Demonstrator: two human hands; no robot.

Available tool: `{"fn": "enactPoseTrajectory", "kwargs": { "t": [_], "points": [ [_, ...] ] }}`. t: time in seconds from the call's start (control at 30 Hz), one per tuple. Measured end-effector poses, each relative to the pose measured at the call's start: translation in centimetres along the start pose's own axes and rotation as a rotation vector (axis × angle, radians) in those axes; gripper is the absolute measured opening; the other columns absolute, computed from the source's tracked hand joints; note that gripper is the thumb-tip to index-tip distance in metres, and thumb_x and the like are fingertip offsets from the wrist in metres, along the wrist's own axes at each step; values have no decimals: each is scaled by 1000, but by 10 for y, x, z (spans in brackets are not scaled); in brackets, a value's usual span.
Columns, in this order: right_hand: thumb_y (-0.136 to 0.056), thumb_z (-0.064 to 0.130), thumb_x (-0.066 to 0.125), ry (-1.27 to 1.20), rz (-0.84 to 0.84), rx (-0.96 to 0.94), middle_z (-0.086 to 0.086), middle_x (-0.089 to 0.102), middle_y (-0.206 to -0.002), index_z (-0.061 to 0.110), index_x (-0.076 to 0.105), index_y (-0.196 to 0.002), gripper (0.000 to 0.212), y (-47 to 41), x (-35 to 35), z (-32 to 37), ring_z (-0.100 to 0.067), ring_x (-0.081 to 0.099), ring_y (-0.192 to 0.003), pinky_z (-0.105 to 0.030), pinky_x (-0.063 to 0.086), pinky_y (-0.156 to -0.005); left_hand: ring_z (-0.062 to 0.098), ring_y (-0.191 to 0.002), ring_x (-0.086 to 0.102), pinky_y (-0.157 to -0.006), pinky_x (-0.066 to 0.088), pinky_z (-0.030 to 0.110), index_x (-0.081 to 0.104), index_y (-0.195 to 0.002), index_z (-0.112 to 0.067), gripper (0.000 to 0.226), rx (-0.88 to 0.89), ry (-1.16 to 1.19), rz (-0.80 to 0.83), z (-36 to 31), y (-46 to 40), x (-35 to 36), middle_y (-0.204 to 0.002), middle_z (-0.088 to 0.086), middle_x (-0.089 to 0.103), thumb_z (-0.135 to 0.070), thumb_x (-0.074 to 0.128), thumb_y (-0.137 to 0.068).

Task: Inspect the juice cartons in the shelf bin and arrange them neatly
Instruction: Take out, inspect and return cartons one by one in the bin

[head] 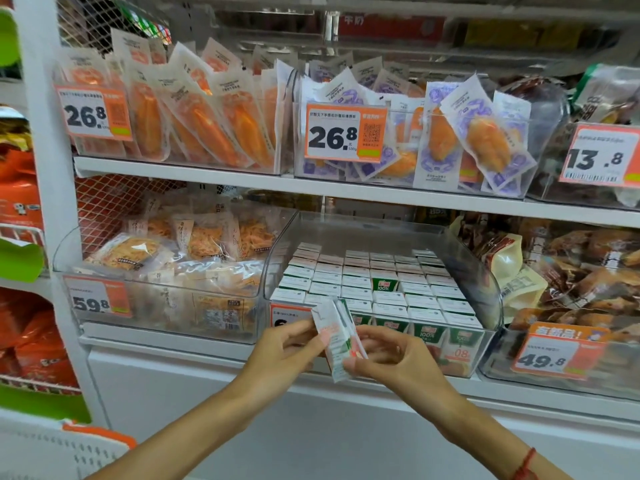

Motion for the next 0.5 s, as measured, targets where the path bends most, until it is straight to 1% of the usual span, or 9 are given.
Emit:
{"fn": "enactPoseTrajectory", "kwargs": {
  "t": [0.07, 0.1, 0.2, 0.3, 0.37, 0.4, 0.47, 0.5],
  "points": [
    [-66, 22, 89, 78, -60, -38, 3, 76, -90, 28, 70, -105, 44, 0, 0, 2, -15, 71, -85, -28, 58, -82, 8, -95, 71, -73, 56, 18, 72, -105, -35, 20, 5, 9, -49, -2, 0, -1, -96, -10, 76, -21, 64, -93],
    [-64, 24, 90, 115, -84, -55, 3, 75, -89, 27, 69, -106, 47, 0, 1, 4, -13, 70, -83, -30, 58, -81, 8, -93, 72, -71, 55, 16, 72, -104, -34, 20, -4, 25, -61, -2, 0, 0, -93, -9, 77, -20, 65, -92],
    [-63, 30, 89, 252, -149, -133, 8, 73, -88, 31, 68, -107, 49, 2, 4, 7, -10, 68, -81, -27, 57, -78, 4, -89, 72, -67, 53, 13, 73, -99, -33, 13, -46, 79, -74, -4, 2, 3, -90, -12, 77, -27, 71, -87],
    [-65, 29, 89, 258, -133, -173, 9, 70, -88, 30, 66, -108, 49, 3, 9, 10, -7, 64, -80, -21, 55, -73, 4, -85, 73, -67, 55, 12, 73, -98, -30, 13, -55, 97, -118, -6, 1, 2, -88, -11, 77, -31, 71, -86],
    [-68, 32, 86, 124, -80, -142, 7, 70, -87, 28, 67, -106, 42, 1, 8, 11, -7, 65, -79, -20, 55, -72, 6, -87, 73, -72, 56, 14, 72, -106, -26, 18, -59, 96, -139, -8, -1, -2, -92, -7, 77, -31, 68, -88],
    [-69, 36, 81, 25, -63, -117, 7, 71, -87, 28, 70, -103, 37, 0, 5, 11, -6, 66, -80, -19, 55, -73, 8, -91, 72, -77, 57, 17, 71, -111, -24, 22, -57, 96, -130, -9, -3, -4, -97, -6, 77, -31, 67, -89],
    [-73, 42, 70, -101, -27, -65, 9, 74, -94, 29, 73, -102, 32, -2, -1, 12, -4, 68, -89, -21, 56, -79, 11, -103, 69, -92, 55, 27, 68, -117, -24, 29, -34, 100, -78, -11, -5, -5, -106, -5, 75, -33, 64, -91],
    [-77, 42, 66, -126, 12, -40, 9, 74, -100, 28, 73, -106, 33, -3, -2, 12, -5, 68, -96, -24, 56, -85, 12, -107, 68, -97, 53, 32, 67, -119, -25, 32, -19, 111, -46, -12, -5, -5, -109, -5, 75, -36, 62, -90]
  ]
}}
Point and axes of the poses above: each hand's wrist, its own y-axis away from the middle knuckle, its own x-axis out of the palm, z = x × y, the point moved 3 cm from there along -y, towards the middle knuckle
